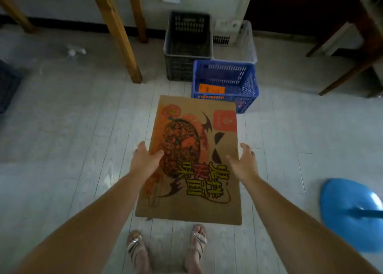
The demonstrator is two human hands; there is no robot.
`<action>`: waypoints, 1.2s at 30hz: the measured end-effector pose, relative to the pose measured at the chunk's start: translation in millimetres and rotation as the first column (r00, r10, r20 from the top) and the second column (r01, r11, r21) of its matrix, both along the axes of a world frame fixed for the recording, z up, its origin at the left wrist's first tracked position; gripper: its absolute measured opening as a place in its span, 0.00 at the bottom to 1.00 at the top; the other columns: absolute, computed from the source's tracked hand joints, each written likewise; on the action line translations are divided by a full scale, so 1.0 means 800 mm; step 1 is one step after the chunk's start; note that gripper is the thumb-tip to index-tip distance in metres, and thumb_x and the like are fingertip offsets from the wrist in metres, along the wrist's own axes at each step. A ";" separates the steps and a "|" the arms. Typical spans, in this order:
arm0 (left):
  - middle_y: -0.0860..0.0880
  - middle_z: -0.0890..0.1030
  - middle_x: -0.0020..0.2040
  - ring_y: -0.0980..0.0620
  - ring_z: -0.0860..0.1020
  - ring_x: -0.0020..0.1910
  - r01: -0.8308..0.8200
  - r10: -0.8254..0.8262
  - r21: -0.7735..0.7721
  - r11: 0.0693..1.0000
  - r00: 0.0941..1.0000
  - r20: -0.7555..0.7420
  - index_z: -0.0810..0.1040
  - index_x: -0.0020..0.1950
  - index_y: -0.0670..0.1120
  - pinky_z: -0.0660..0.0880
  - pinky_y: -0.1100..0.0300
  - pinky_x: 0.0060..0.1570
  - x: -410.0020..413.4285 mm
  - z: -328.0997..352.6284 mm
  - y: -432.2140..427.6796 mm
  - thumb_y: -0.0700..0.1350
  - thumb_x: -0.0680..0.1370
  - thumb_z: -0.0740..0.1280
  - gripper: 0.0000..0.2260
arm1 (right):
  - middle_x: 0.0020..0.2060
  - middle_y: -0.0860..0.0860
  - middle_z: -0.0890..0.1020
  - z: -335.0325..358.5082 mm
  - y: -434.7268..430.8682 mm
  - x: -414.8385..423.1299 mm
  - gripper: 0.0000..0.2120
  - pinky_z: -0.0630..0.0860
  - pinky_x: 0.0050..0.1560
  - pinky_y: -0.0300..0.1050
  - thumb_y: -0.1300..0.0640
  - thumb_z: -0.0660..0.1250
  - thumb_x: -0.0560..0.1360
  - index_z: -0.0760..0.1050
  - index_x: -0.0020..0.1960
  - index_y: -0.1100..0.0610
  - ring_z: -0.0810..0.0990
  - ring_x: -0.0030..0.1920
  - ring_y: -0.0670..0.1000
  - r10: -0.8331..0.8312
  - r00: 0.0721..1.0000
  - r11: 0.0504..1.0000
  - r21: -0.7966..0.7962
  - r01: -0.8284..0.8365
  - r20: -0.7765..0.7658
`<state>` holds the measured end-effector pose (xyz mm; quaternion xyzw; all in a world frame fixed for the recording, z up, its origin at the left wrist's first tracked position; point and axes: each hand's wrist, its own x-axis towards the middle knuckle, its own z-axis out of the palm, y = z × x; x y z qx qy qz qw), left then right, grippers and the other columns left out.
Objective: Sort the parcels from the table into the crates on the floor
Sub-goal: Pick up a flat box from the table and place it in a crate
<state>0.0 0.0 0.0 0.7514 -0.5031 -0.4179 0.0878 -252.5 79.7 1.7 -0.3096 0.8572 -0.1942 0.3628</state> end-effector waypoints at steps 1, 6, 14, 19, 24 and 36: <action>0.41 0.66 0.72 0.39 0.68 0.67 -0.012 0.011 0.033 0.999 1.000 0.016 0.56 0.75 0.46 0.70 0.46 0.60 0.001 -0.009 -0.001 0.55 0.75 0.67 0.34 | 0.69 0.57 0.66 -0.008 0.003 0.000 0.34 0.71 0.51 0.48 0.52 0.67 0.76 0.55 0.76 0.53 0.71 0.65 0.59 -0.062 0.998 0.998 0.028 0.061 0.024; 0.42 0.75 0.63 0.40 0.74 0.60 -0.060 0.067 0.215 0.975 0.997 -0.027 0.64 0.70 0.45 0.72 0.47 0.55 0.005 -0.052 0.006 0.57 0.77 0.64 0.26 | 0.66 0.57 0.72 -0.065 0.025 -0.002 0.32 0.72 0.55 0.50 0.49 0.66 0.76 0.58 0.75 0.57 0.73 0.63 0.59 -0.237 0.956 0.963 0.171 0.208 0.172; 0.47 0.74 0.53 0.46 0.73 0.50 -0.025 0.045 0.216 0.976 0.995 -0.090 0.65 0.68 0.47 0.72 0.52 0.47 0.022 -0.073 0.008 0.55 0.77 0.64 0.23 | 0.52 0.52 0.77 -0.079 0.032 0.009 0.21 0.72 0.48 0.49 0.49 0.67 0.76 0.68 0.65 0.56 0.75 0.51 0.54 -0.304 0.918 0.950 0.147 0.274 0.256; 0.48 0.76 0.52 0.49 0.74 0.47 -0.059 0.083 0.148 0.987 0.983 -0.162 0.67 0.66 0.48 0.71 0.55 0.44 0.054 -0.047 0.006 0.55 0.76 0.65 0.21 | 0.55 0.52 0.78 -0.046 0.027 0.029 0.21 0.75 0.56 0.53 0.49 0.68 0.75 0.70 0.65 0.54 0.76 0.55 0.55 -0.266 0.913 0.964 0.095 0.249 0.308; 0.50 0.75 0.49 0.49 0.74 0.47 -0.142 0.148 0.043 0.989 0.967 -0.210 0.68 0.64 0.48 0.70 0.56 0.42 0.099 0.006 -0.006 0.54 0.76 0.66 0.20 | 0.59 0.52 0.77 0.006 0.004 0.067 0.23 0.73 0.61 0.58 0.46 0.67 0.75 0.67 0.66 0.53 0.76 0.59 0.56 -0.151 0.932 0.986 -0.017 0.166 0.329; 0.47 0.79 0.49 0.44 0.78 0.49 -0.344 0.267 -0.138 0.929 0.879 -0.394 0.68 0.55 0.51 0.77 0.45 0.53 0.284 0.153 -0.038 0.54 0.75 0.68 0.14 | 0.57 0.50 0.76 0.137 -0.085 0.232 0.23 0.75 0.57 0.55 0.46 0.68 0.74 0.65 0.65 0.50 0.77 0.56 0.55 0.072 0.934 0.953 -0.300 0.039 0.350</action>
